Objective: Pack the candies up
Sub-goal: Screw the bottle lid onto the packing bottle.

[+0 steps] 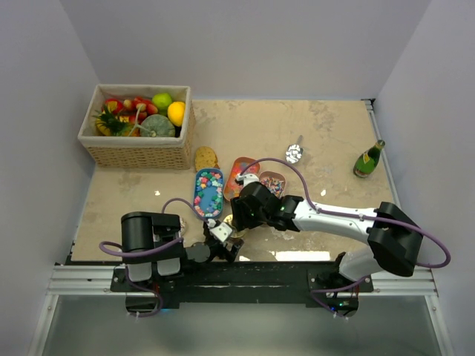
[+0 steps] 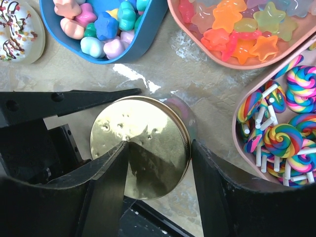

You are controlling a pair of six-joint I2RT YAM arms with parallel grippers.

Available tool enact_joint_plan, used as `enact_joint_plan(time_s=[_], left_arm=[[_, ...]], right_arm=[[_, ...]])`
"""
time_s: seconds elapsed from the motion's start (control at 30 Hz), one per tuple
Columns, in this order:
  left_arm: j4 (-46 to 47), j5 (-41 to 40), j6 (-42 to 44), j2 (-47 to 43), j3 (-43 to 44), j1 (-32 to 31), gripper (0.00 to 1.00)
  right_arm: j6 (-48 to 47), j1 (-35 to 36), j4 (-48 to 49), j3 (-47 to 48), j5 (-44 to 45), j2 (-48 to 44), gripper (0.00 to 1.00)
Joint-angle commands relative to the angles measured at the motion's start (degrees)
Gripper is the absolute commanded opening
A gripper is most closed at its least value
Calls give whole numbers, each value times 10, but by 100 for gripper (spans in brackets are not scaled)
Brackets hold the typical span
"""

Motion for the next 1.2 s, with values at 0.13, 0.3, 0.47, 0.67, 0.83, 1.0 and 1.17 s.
enact_joint_plan(time_s=[0.13, 0.3, 0.47, 0.67, 0.83, 1.0, 1.17], left_arm=[[238, 38, 21, 15, -22, 11, 63], [247, 57, 7, 24, -34, 11, 50], [247, 59, -2, 28, -41, 11, 50], [247, 55, -3, 29, -41, 11, 50], [247, 53, -4, 34, -41, 11, 50], [248, 53, -7, 37, -41, 11, 52], [248, 46, -12, 42, -41, 11, 54]], right_arm=[[0, 4, -80, -39, 2, 13, 53], [13, 4, -91, -38, 29, -8, 54], [8, 4, -64, -29, 58, -33, 56], [-9, -2, -40, -5, 87, -44, 53], [-14, -13, 3, -21, 40, -51, 49], [-22, -14, 47, -54, -23, -62, 47], [-18, -16, 65, -77, -57, -68, 36]])
